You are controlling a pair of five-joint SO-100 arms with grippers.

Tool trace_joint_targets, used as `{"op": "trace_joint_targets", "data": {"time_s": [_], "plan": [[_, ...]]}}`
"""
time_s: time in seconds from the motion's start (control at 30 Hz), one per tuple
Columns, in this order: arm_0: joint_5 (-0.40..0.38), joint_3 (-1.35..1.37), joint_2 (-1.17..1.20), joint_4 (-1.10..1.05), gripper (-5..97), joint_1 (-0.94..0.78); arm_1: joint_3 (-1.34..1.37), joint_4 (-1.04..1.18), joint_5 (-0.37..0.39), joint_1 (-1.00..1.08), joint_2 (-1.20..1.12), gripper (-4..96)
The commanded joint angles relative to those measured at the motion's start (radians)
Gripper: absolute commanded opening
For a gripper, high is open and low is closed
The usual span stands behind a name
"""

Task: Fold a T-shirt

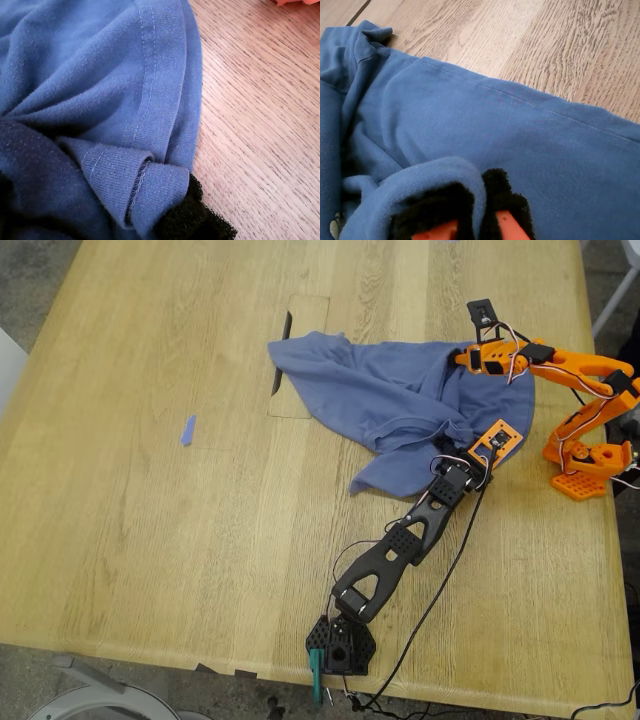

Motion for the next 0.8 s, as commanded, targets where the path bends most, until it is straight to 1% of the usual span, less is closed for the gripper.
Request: {"op": "trace_joint_targets", "data": {"time_s": [0.0, 0.23, 0.3, 0.43, 0.6, 0.77], "plan": [[0.023, 0.006, 0.0, -0.023, 55, 0.011, -0.014, -0.003, -0.002, -0.011, 0.028, 0.0], [0.046, 0.008, -0.037, -0.025, 53, 0.031, -0.017, -0.006, -0.002, 0.002, 0.028, 0.0], [0.057, 0.008, -0.044, -0.026, 51, 0.026, -0.017, -0.008, -0.002, 0.002, 0.028, 0.0], [0.054, 0.008, -0.051, -0.012, 48, 0.011, -0.018, -0.006, -0.002, -0.002, 0.034, 0.0], [0.058, 0.008, -0.064, 0.009, 38, -0.005, -0.018, 0.008, -0.002, 0.0, 0.052, 0.0], [0.052, 0.005, -0.078, 0.023, 31, -0.009, -0.015, 0.018, -0.002, 0.003, 0.072, 0.0]]}}
